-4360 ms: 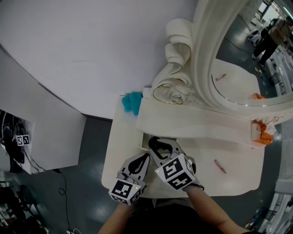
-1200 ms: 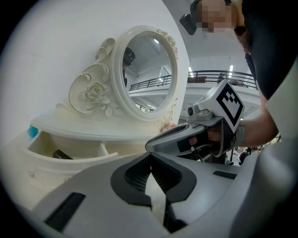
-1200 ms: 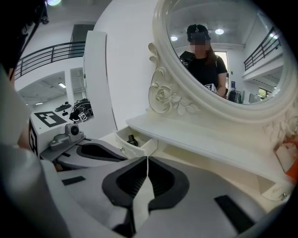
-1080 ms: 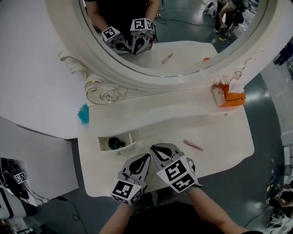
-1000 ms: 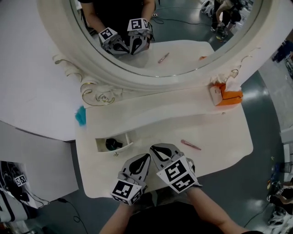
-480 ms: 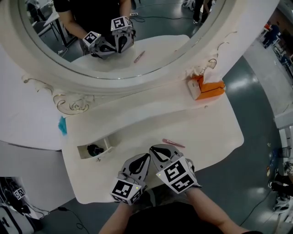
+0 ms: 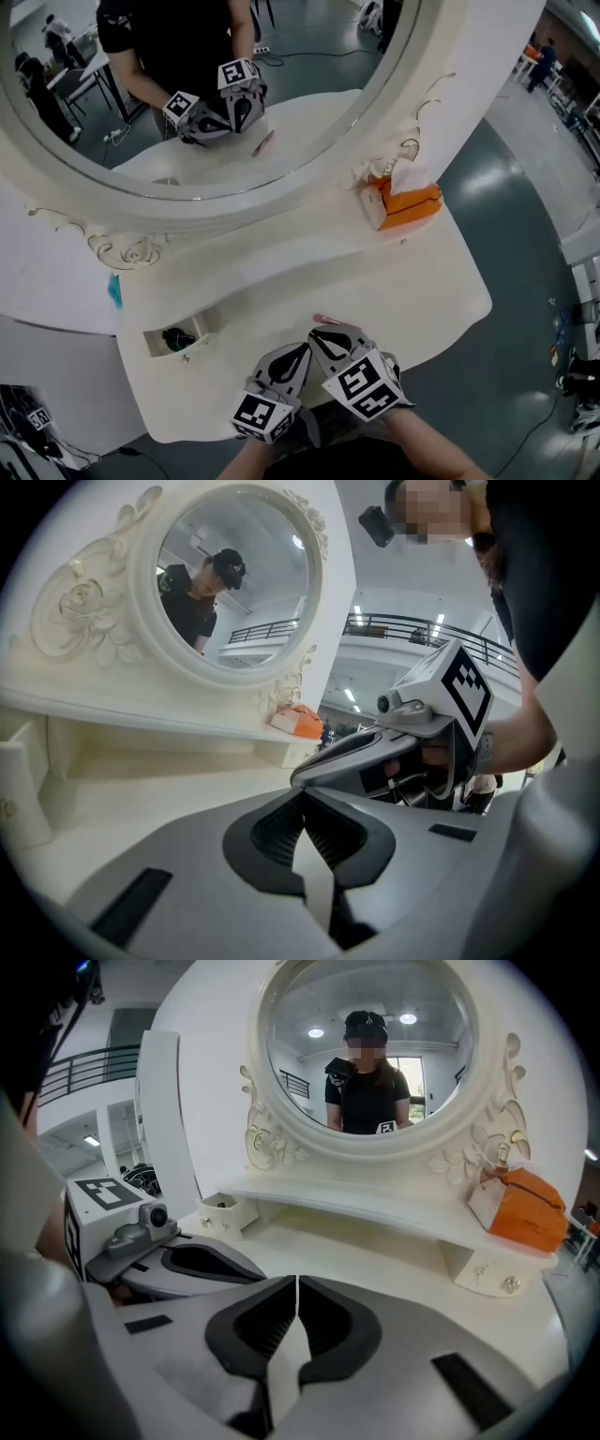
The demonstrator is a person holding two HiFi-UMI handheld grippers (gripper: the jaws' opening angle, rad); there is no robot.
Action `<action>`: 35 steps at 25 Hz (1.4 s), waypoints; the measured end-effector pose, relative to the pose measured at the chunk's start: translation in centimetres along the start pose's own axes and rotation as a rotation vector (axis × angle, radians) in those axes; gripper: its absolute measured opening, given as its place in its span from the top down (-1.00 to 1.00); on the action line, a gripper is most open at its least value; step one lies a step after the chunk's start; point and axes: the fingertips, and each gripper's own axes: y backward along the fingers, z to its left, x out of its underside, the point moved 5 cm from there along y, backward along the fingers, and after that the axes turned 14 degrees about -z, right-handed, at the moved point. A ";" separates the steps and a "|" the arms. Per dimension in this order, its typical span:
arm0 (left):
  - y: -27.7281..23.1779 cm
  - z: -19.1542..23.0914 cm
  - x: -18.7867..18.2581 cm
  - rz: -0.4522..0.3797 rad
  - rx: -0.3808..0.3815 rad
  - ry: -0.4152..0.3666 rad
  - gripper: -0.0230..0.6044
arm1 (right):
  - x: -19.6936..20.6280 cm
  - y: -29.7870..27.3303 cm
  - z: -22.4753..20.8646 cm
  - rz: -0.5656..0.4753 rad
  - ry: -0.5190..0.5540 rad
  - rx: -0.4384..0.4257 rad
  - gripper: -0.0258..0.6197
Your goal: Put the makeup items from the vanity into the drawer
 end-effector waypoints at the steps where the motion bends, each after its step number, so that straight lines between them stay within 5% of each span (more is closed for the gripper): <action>1: -0.3 -0.1 0.1 0.002 0.004 -0.002 0.88 | 0.2 0.1 -0.3 0.002 0.001 0.000 0.84; 35: -5.3 -0.7 1.9 0.067 0.048 -0.016 0.88 | 5.3 0.0 -5.3 0.159 0.038 -0.014 0.80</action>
